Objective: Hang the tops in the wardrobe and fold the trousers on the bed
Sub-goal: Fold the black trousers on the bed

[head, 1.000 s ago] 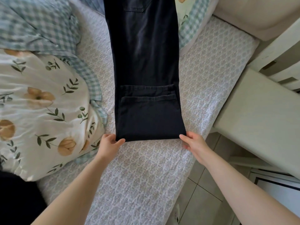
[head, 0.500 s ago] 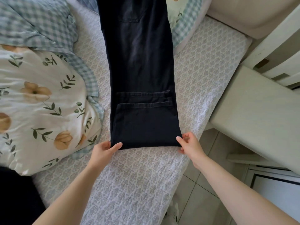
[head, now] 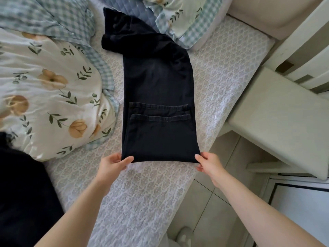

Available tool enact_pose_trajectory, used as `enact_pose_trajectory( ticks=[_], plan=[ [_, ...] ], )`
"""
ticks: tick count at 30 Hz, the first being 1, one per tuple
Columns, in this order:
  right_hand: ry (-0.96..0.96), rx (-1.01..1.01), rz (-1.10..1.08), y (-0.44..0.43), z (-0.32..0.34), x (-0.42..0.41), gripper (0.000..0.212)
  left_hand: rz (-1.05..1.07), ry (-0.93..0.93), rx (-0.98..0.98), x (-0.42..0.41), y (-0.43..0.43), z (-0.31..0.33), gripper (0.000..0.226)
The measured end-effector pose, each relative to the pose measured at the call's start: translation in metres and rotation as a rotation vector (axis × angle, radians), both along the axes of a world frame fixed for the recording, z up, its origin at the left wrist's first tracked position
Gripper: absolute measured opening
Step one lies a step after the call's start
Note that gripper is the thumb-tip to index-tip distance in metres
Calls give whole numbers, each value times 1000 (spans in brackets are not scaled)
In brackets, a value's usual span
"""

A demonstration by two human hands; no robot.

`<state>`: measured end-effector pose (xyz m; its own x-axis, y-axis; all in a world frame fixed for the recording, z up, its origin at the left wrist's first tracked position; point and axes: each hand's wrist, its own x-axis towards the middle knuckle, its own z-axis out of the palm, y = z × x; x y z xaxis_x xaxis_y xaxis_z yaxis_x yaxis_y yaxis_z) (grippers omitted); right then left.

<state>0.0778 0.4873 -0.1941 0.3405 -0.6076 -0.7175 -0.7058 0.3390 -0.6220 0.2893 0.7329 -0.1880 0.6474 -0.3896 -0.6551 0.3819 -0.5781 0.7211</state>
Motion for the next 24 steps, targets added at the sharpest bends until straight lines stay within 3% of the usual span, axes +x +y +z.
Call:
enact_pose_trajectory(
  ticks=[2,5,7,11,15,19,24],
  plan=[
    [-8,3,1,7,8,-11,15,-27,18,1,-8,9,8,16],
    [-2,35,37,22,24,-33,10,-60,43,43,-22,30,24,46],
    [12,44,63,36,36,-51,10,-91,54,68,-37,49,34,52],
    [40,74,94,59,62,-87,11,-121,92,141,-72,83,58,38],
    [37,121,76,81,93,-117,11,-136,123,185,-103,106,92,39],
    [35,90,91,92,127,-132,36,-137,125,220,-129,114,126,46],
    [137,194,150,76,174,-119,24,-334,303,236,-120,112,162,30]
  ],
)
